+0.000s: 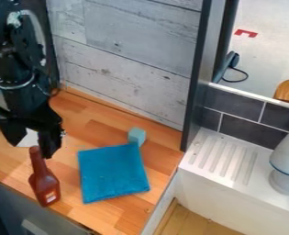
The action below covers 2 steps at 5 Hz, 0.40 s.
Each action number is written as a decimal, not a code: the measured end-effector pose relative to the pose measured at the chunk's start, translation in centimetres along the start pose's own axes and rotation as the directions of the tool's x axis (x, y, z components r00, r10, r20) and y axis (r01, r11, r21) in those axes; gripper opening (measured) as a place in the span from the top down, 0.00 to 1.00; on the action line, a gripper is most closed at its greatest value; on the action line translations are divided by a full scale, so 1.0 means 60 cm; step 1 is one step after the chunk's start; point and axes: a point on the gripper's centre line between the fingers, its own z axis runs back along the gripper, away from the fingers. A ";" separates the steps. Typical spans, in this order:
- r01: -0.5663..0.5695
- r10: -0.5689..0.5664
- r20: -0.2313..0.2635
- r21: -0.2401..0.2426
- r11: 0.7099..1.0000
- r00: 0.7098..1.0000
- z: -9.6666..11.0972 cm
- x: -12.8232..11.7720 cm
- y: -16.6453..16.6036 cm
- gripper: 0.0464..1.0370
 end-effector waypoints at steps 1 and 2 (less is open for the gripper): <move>0.005 -0.004 -0.012 0.004 1.000 1.000 -0.013 0.000 0.004 0.04; -0.005 0.005 -0.040 -0.001 1.000 0.999 -0.029 -0.004 0.012 0.07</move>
